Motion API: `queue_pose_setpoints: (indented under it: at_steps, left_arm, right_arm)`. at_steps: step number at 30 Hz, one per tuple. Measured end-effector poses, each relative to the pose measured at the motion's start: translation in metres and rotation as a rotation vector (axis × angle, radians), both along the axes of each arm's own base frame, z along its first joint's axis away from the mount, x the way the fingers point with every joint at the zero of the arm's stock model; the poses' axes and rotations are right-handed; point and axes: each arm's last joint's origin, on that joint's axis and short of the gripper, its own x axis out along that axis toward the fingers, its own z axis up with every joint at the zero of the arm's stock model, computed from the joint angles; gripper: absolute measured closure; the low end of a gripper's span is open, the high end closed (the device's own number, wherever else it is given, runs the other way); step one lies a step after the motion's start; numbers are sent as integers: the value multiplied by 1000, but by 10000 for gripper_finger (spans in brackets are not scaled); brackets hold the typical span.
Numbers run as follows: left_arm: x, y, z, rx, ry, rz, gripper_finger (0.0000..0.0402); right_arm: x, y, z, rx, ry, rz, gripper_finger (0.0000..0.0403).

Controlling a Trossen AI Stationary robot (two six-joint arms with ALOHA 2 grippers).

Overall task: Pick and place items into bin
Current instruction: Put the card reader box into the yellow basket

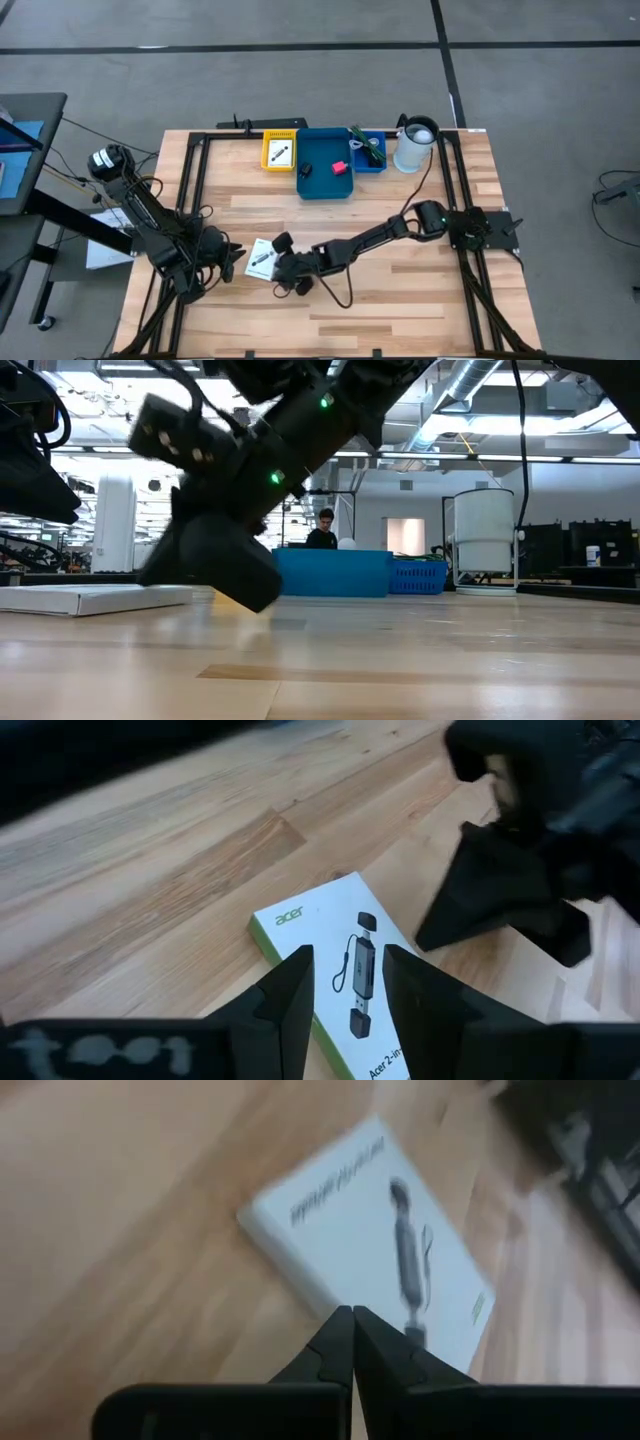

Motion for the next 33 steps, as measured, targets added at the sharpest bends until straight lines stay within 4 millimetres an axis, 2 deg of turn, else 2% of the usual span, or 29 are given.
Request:
queue_pose_setpoints:
  at_steps: [5,15,33]
  left_arm:
    - [0,0,0,1,-1,0,288]
    - [0,0,0,14,1,-7,288]
    - [0,0,0,15,0,-7,288]
  right_arm:
    - [2,5,4,-9,-33,25,403]
    - [8,-16,4,56,-29,-6,403]
    - [5,-20,1,110,34,-12,403]
